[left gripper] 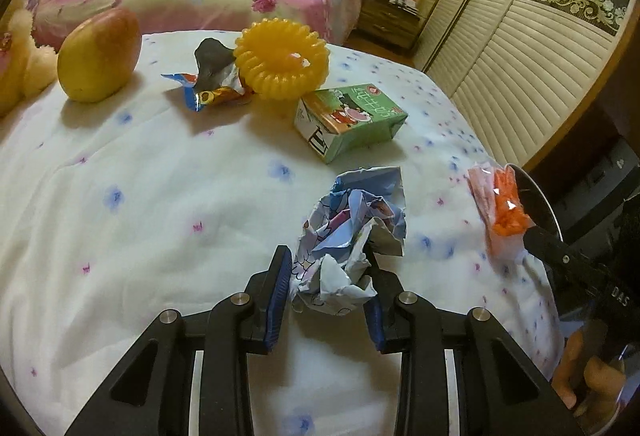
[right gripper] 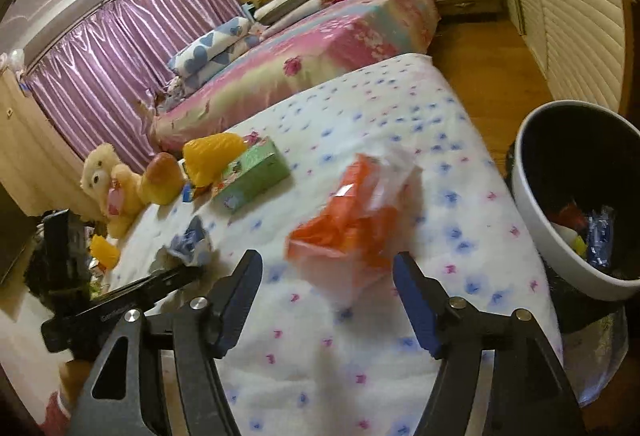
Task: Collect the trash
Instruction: 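Grasp the crumpled paper with the left tool while the right tool grasps the orange bag, then carry crumpled paper and orange bag over the bin and open both tools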
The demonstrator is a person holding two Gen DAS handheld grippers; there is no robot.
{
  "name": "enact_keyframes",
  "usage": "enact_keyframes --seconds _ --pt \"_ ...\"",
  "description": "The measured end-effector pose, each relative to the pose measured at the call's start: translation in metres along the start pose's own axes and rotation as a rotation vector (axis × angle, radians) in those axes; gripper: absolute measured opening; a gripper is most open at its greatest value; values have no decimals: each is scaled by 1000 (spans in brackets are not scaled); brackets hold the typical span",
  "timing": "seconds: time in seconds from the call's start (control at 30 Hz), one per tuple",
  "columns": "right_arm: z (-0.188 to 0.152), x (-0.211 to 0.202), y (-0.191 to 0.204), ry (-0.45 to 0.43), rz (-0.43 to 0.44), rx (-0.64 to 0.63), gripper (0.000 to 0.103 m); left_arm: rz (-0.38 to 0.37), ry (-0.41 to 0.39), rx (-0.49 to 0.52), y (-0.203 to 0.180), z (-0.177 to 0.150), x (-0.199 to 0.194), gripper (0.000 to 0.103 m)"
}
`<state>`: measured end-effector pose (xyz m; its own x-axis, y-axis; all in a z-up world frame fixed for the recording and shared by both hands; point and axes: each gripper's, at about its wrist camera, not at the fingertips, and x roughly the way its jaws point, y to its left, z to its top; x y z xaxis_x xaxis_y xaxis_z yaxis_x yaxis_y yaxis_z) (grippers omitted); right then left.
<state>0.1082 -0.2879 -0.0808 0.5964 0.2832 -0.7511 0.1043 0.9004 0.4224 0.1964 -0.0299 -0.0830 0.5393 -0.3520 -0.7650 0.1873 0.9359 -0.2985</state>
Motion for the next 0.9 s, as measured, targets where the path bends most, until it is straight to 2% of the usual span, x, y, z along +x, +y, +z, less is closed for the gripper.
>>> enact_keyframes --seconds 0.07,0.2,0.23,0.27,0.33,0.43,0.67,0.9 --pt "0 3 -1 6 25 17 71 -5 -1 7 -3 -1 -2 32" --pt "4 14 6 7 17 9 71 -25 -10 30 -8 0 -5 32" --pt "6 18 6 12 11 15 66 -28 -12 36 -10 0 -6 32" --pt "6 20 6 12 3 17 55 -32 -13 41 -12 -1 -7 32" --pt "4 19 5 12 -23 18 37 -42 -12 52 -16 -2 -8 32" --pt "-1 6 3 -9 -28 4 29 -52 -13 72 -24 -5 -11 32" --pt "-4 -33 -9 -52 -28 -27 27 -80 10 124 -57 -9 -3 32" --pt "-3 -57 -36 -61 -68 -29 27 -104 23 185 -95 -7 8 32"
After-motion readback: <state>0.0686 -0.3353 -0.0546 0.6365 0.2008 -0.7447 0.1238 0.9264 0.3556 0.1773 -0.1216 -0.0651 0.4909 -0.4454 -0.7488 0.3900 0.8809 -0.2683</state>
